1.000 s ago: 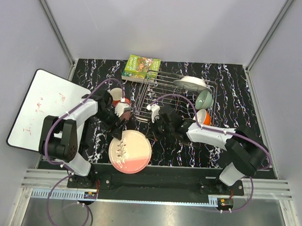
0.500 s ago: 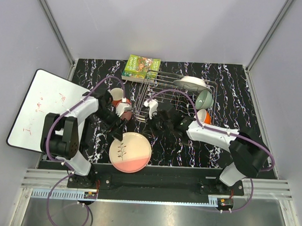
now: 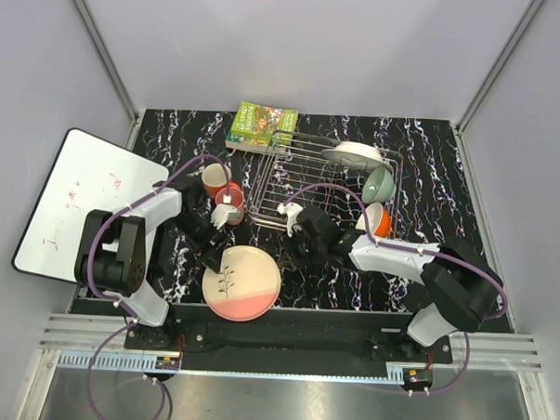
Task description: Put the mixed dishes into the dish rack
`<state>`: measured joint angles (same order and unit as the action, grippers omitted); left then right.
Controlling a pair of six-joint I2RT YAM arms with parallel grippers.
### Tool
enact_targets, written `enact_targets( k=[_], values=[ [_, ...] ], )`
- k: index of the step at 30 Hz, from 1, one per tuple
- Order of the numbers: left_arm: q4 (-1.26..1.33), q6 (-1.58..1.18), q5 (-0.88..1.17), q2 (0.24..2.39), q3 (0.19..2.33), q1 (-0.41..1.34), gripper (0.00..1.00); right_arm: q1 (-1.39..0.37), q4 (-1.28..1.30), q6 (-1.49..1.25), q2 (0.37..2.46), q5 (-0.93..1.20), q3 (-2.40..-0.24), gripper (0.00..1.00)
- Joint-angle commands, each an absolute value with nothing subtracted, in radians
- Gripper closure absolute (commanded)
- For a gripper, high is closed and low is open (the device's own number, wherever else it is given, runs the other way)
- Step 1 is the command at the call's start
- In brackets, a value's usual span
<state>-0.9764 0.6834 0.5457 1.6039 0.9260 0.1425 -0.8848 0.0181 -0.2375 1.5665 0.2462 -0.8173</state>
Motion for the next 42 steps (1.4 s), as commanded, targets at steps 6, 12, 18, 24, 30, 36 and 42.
enact_targets(
  k=[6,12,18,24,30,36,42],
  values=[
    [-0.911,0.684,0.532,1.661,0.919,0.161,0.33,-0.893,-0.046,-0.282,1.535,0.247,-0.792,0.73],
    [-0.877,0.673,0.500,1.692,0.910,0.175,0.46,-0.893,-0.051,-0.288,1.531,0.247,-0.778,0.76],
    [-0.859,0.670,0.471,1.687,0.902,0.179,0.71,-0.893,-0.057,-0.291,1.549,0.261,-0.773,0.76],
    [-0.859,0.673,0.454,1.661,0.900,0.181,0.85,-0.893,-0.066,-0.276,1.581,0.302,-0.781,0.71],
    [-0.865,0.667,0.457,1.617,0.914,0.184,0.91,-0.893,-0.067,-0.230,1.608,0.339,-0.795,0.65],
    [-0.880,0.672,0.454,1.557,0.930,0.186,1.00,-0.870,-0.067,-0.178,1.626,0.366,-0.824,0.58],
    [-0.882,0.673,0.463,1.531,0.928,0.190,1.00,-0.850,-0.087,-0.175,1.641,0.426,-0.838,0.47]
  ],
)
